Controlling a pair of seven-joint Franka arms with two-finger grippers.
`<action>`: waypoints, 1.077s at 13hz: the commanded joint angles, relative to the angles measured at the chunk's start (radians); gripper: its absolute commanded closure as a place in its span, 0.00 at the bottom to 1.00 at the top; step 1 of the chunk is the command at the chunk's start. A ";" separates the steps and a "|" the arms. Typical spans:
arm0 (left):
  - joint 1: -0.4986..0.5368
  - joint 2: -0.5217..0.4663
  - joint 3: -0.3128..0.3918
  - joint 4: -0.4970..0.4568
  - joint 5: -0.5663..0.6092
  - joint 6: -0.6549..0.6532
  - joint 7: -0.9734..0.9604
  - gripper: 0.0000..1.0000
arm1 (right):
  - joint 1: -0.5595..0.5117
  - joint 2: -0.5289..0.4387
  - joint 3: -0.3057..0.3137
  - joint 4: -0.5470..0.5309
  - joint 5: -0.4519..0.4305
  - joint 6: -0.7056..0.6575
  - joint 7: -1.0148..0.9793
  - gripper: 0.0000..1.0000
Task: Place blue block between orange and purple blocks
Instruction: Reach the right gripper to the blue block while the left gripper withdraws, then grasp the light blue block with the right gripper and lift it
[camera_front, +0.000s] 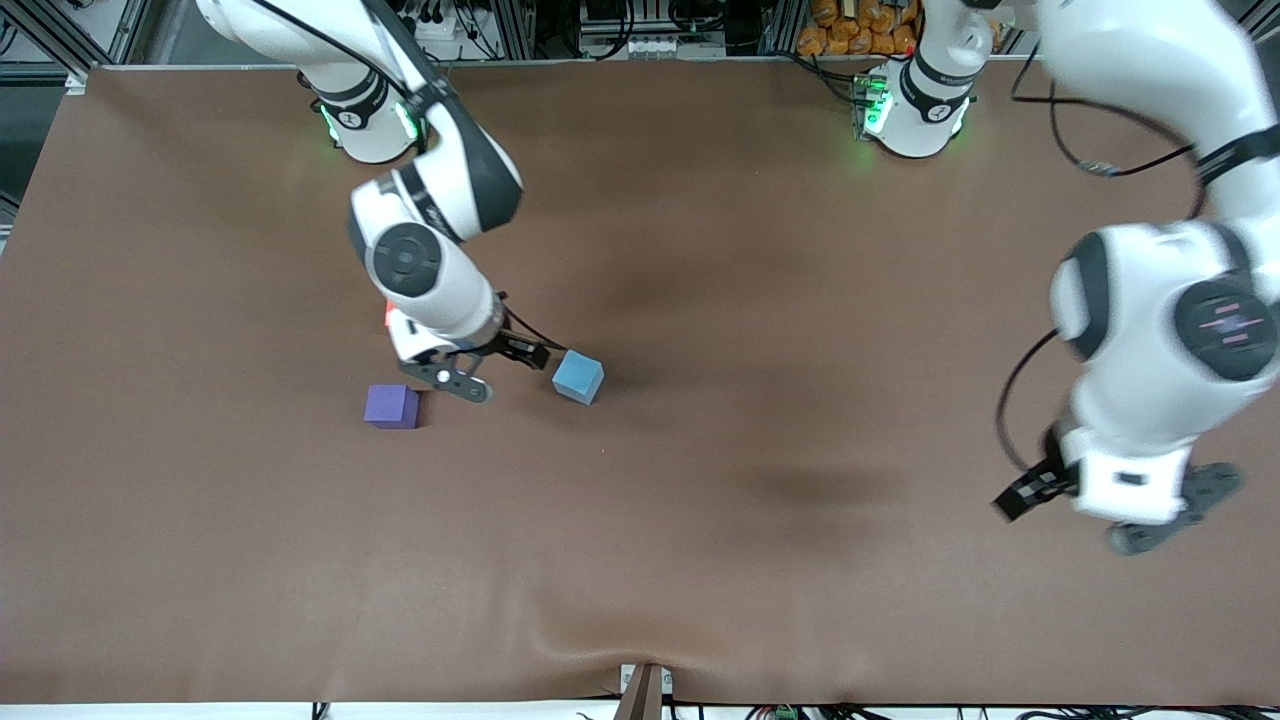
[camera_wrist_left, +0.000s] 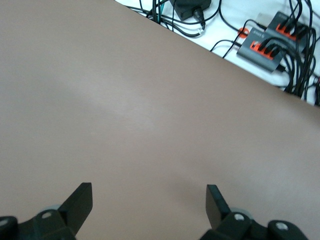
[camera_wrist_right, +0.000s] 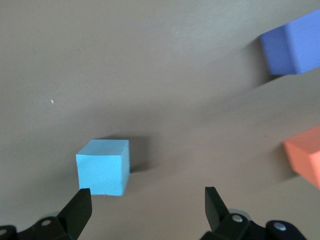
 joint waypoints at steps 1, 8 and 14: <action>0.037 -0.106 -0.009 -0.054 -0.011 -0.124 0.216 0.00 | 0.041 0.079 -0.008 0.016 -0.030 0.089 0.027 0.00; 0.033 -0.473 -0.009 -0.412 0.093 -0.145 0.316 0.00 | 0.090 0.201 -0.005 0.054 -0.049 0.244 0.191 0.00; 0.034 -0.567 -0.202 -0.469 0.215 -0.152 0.301 0.00 | 0.109 0.233 -0.004 0.057 -0.046 0.252 0.198 0.96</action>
